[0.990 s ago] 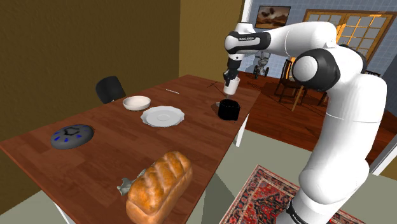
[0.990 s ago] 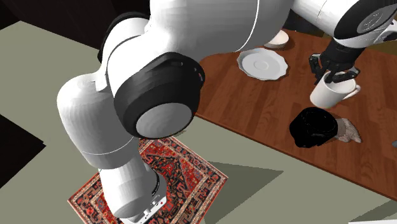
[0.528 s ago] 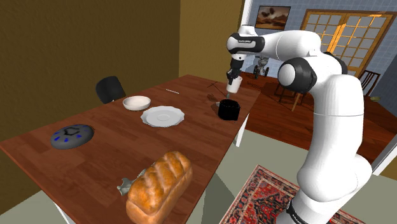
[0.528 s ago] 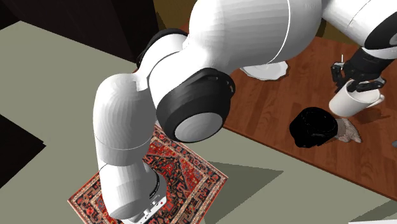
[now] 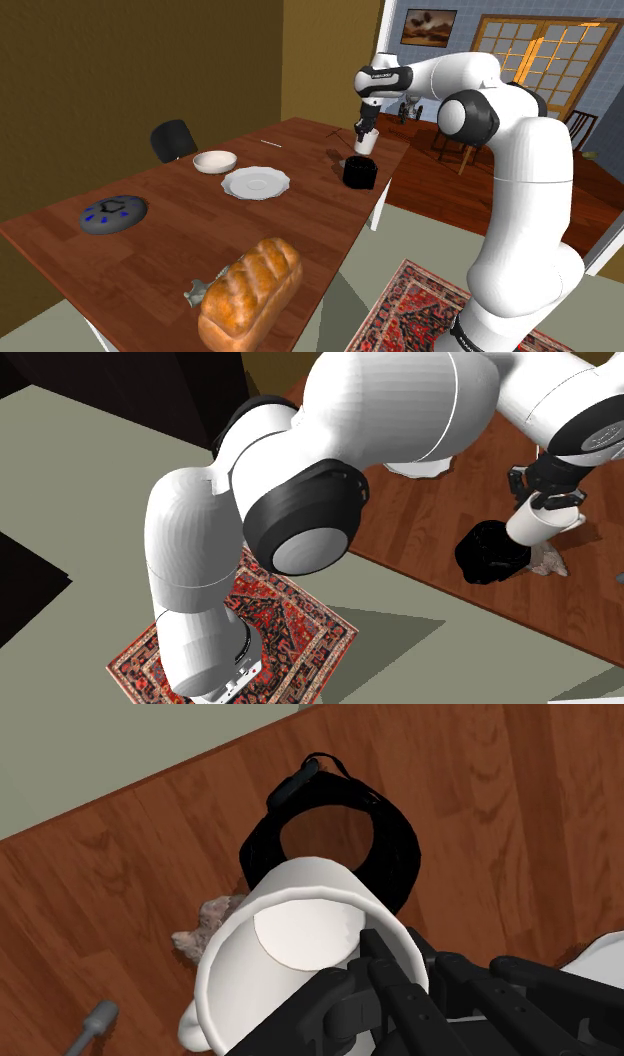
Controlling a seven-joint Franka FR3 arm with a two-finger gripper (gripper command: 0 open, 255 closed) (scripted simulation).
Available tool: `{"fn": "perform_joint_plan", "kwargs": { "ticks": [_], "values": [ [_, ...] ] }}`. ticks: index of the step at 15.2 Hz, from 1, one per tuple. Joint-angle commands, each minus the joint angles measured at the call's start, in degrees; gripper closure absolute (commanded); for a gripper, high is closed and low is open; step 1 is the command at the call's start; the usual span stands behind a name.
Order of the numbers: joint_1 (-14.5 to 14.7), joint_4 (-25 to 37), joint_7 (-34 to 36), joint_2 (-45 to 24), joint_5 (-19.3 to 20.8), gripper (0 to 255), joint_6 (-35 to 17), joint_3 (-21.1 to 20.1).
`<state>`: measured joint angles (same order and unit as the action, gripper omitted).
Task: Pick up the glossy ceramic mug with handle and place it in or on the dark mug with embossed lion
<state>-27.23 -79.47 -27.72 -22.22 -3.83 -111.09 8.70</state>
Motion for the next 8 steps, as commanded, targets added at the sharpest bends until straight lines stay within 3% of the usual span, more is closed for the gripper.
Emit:
{"fn": "perform_joint_plan", "kwargs": {
  "ticks": [1, 8],
  "values": [
    [0.0, -1.5, -0.1, 0.0, 0.0, 255, -1.6, 0.0],
    [0.1, -5.4, -0.2, -0.4, -0.2, 255, -5.9, -0.1]
  ]
}}
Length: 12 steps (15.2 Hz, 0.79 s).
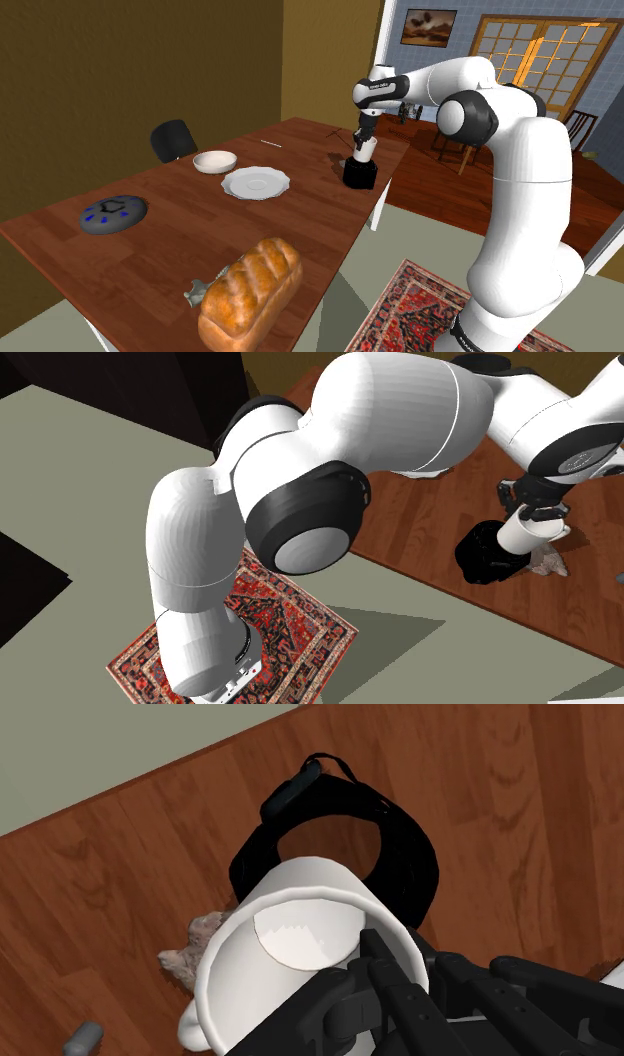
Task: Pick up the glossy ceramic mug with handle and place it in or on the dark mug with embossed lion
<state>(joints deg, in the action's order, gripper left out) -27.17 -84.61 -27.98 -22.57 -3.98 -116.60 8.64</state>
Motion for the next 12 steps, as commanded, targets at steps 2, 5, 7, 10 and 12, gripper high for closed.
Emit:
{"fn": "perform_joint_plan", "kwargs": {
  "ticks": [2, 5, 7, 10, 12],
  "values": [
    [0.0, -0.3, 0.0, 0.0, 0.0, 255, -0.4, 0.0],
    [0.0, -0.3, 0.0, 0.0, 0.0, 255, -0.3, 0.0],
    [0.0, -0.2, 0.0, 0.0, 0.0, 0, -0.3, 0.0],
    [0.0, -0.3, 0.0, 0.0, 0.0, 0, -0.3, 0.0],
    [0.0, -0.3, 0.0, 0.0, 0.0, 0, -0.4, 0.0]
  ]
}}
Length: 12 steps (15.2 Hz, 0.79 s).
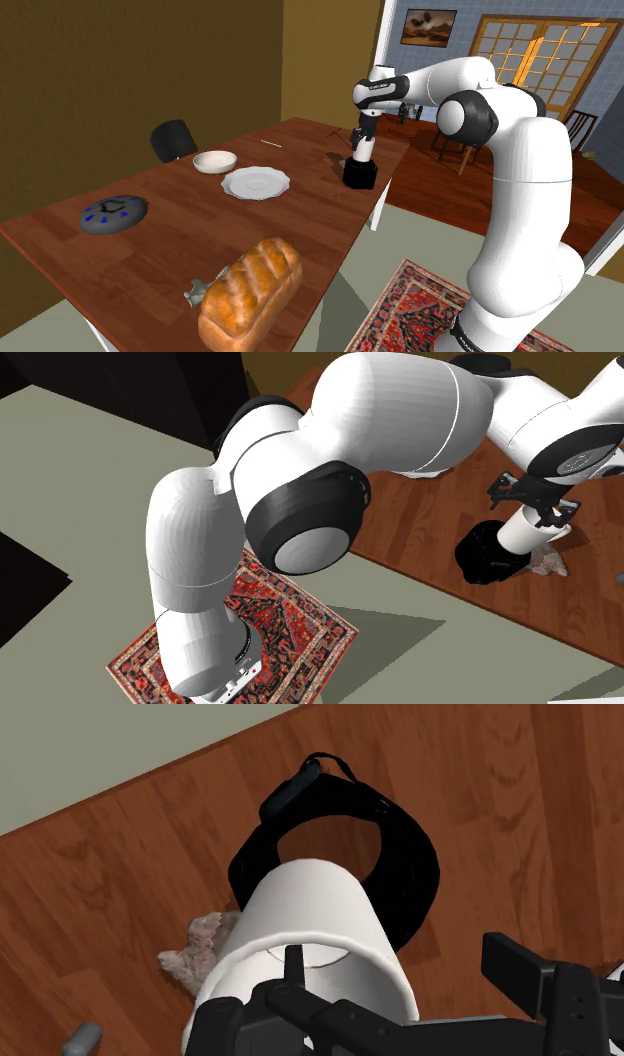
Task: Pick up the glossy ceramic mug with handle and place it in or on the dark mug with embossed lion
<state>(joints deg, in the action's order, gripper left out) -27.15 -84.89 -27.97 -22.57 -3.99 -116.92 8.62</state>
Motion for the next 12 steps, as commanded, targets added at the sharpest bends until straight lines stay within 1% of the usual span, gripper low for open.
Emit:
{"fn": "perform_joint_plan", "kwargs": {
  "ticks": [1, 4, 12],
  "values": [
    [0.0, 0.9, 0.1, 0.7, 0.1, 0, 1.5, 0.0],
    [0.1, 4.0, 0.3, 2.2, 0.4, 0, 6.1, 0.2],
    [0.1, 4.0, 0.3, 2.2, 0.4, 0, 6.1, 0.2]
  ]
}}
